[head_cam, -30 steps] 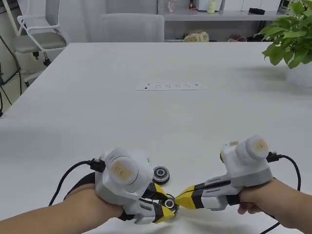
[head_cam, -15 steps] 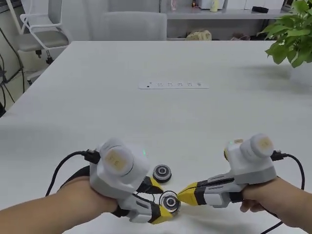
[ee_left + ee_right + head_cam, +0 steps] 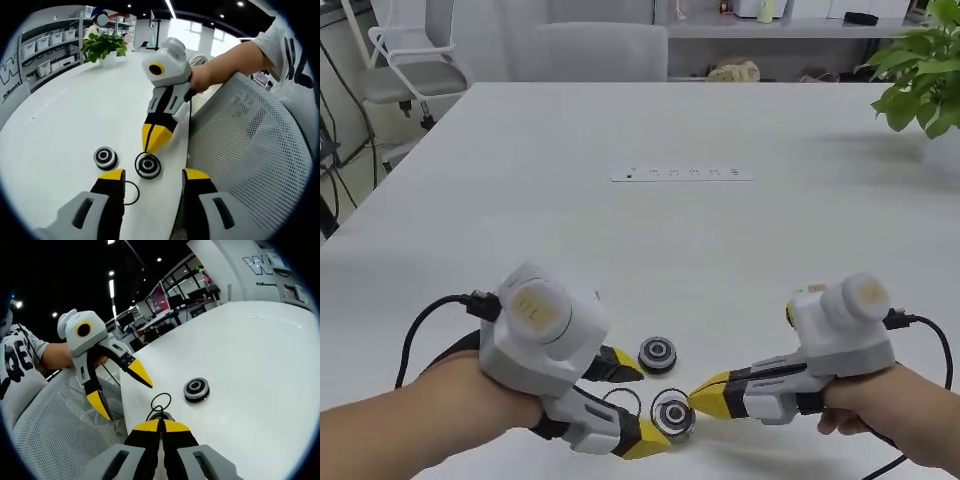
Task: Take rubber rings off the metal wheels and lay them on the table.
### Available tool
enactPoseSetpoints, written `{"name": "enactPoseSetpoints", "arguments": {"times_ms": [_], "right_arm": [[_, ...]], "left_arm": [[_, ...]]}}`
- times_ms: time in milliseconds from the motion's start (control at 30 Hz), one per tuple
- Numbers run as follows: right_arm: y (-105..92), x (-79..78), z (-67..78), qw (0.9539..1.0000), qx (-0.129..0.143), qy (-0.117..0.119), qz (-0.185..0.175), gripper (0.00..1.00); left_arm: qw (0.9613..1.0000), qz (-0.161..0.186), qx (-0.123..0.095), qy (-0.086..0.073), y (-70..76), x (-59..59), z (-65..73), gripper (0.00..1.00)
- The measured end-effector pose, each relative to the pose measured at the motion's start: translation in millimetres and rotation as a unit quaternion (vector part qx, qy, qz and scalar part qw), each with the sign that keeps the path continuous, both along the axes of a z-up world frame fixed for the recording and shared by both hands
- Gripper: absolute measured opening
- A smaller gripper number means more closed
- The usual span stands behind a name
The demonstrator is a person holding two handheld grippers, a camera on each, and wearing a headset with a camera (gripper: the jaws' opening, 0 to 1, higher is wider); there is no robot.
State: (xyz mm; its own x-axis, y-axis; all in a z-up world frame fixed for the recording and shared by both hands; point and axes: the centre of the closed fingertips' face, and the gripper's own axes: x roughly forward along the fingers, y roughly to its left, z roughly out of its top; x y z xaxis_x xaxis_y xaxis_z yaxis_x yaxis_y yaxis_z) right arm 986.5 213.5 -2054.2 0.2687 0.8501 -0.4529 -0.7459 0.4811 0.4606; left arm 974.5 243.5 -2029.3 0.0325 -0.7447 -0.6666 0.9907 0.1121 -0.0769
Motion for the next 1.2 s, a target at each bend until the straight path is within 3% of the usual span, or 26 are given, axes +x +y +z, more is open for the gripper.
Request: {"name": "enactPoseSetpoints", "arguments": {"times_ms": [367,567,767,1200], "right_arm": [[3.8,1.8,5.8,1.0,-0.001,-0.005,0.007,0.0],[7.4,0.8,10.1,0.9998,-0.004,-0.008,0.018,0.0],[11.4,1.6,13.0,0.9995,-0.01,-0.009,0.028,0.0],[33.5,9.2,17.3,0.9989,-0.012,-0.012,0.043,0.0]], "left_arm": [[0.9993,0.031,-0.019,0.011,16.7,0.3,17.2,0.53],[0.9987,0.041,-0.028,0.006,27.8,-1.3,26.8,0.56],[0.998,0.056,-0.031,-0.001,41.8,0.9,30.9,0.6],[0.9939,0.1,-0.046,0.002,67.8,9.1,34.9,0.65]]}}
